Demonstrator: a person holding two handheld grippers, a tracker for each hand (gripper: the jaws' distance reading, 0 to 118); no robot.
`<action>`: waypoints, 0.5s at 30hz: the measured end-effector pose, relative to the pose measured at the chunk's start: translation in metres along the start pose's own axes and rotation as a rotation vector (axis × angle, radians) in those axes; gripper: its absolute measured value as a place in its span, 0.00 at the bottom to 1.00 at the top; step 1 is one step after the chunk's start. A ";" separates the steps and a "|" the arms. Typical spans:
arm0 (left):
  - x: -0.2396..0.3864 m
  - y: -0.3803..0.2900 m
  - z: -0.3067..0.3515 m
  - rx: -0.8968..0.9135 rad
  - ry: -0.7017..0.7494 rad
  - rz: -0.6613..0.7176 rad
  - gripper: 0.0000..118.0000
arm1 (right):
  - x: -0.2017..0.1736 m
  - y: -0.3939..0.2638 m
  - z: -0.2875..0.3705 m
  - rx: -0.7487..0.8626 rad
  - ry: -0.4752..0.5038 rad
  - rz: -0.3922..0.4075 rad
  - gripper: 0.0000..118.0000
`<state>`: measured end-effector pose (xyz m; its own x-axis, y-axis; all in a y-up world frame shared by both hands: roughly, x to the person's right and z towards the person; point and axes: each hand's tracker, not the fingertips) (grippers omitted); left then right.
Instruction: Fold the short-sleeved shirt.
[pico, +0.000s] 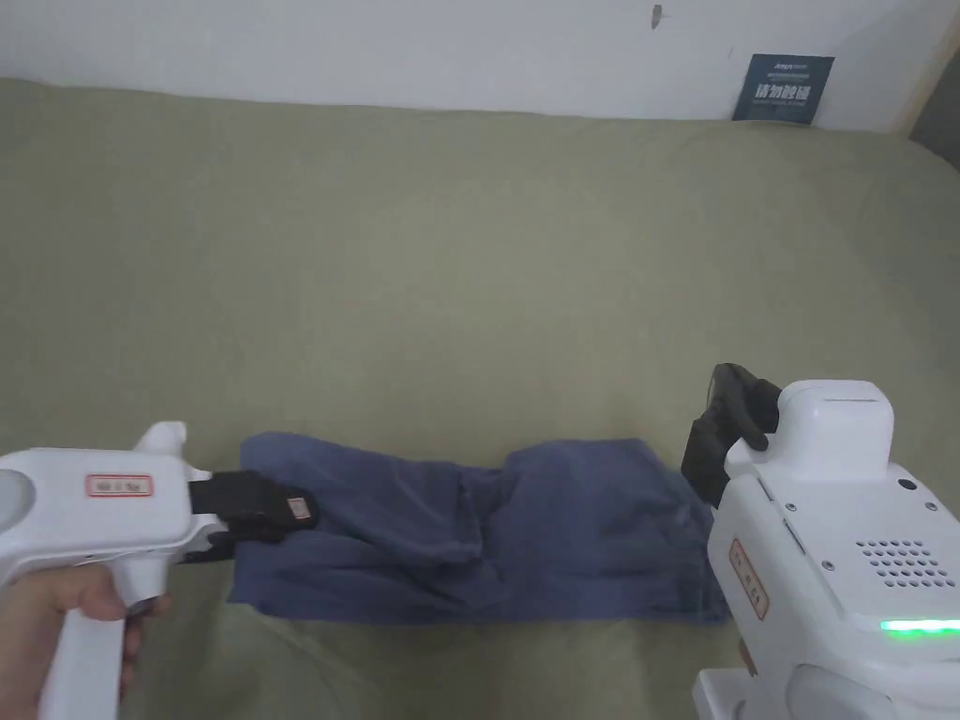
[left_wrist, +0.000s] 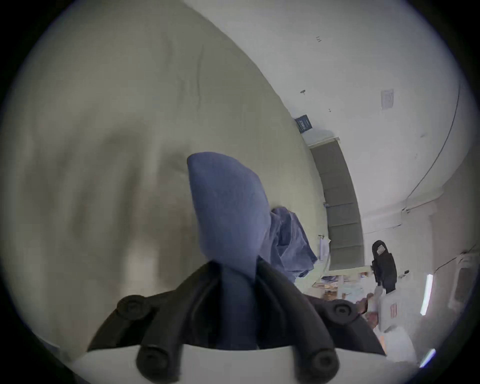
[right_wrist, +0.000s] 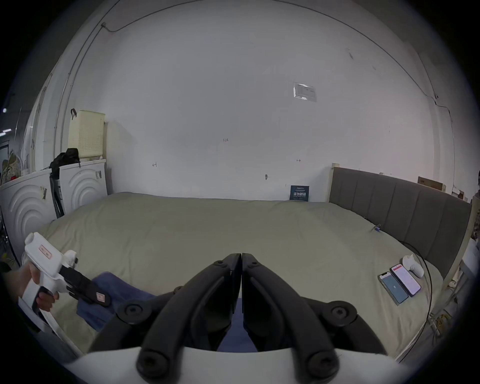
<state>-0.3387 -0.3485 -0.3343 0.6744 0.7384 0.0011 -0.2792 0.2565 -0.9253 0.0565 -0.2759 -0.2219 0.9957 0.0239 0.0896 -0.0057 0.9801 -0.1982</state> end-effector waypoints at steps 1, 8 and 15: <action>-0.003 0.004 0.019 0.009 0.035 -0.025 0.08 | 0.000 0.001 0.001 0.001 0.003 0.000 0.06; 0.021 0.018 0.083 0.094 0.193 -0.155 0.08 | -0.001 0.004 0.004 0.014 0.021 0.007 0.06; 0.105 0.013 0.024 0.017 0.188 -0.351 0.08 | 0.000 0.003 0.006 0.003 0.009 -0.001 0.06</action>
<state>-0.2878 -0.2527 -0.3376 0.8436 0.4774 0.2457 -0.0195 0.4844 -0.8746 0.0563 -0.2718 -0.2161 0.9965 0.0217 0.0810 -0.0054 0.9807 -0.1953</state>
